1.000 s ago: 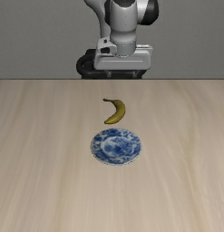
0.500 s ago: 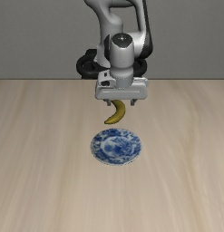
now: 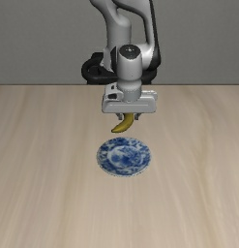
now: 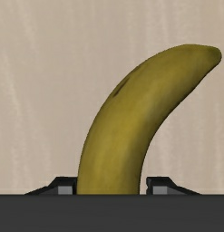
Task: Pick the banana on the table and place it on the plate
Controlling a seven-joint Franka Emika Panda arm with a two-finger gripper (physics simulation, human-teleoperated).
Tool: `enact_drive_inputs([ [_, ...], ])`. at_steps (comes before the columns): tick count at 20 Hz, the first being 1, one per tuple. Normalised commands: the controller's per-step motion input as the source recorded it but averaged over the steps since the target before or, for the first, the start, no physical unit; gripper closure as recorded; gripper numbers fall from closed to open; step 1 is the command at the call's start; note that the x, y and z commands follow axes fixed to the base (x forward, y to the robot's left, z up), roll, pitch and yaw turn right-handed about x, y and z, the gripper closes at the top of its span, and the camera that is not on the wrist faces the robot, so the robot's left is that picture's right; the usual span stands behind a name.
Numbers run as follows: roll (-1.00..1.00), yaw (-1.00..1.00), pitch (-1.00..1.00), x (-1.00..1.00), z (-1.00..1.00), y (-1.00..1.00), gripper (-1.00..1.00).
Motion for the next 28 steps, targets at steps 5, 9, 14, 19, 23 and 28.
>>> enact_drive_inputs([
  [5,0.00,0.00,0.00,0.00,0.40,0.00,1.00],
  [9,0.00,0.00,0.00,0.00,1.00,0.00,1.00],
  [14,0.00,0.00,0.00,0.60,0.40,0.00,1.00],
  [19,0.00,0.00,0.00,1.00,0.00,0.00,1.00],
  [23,0.00,0.00,0.00,1.00,0.00,0.00,1.00],
  [28,0.00,0.00,0.00,0.80,0.00,-0.20,1.00],
])
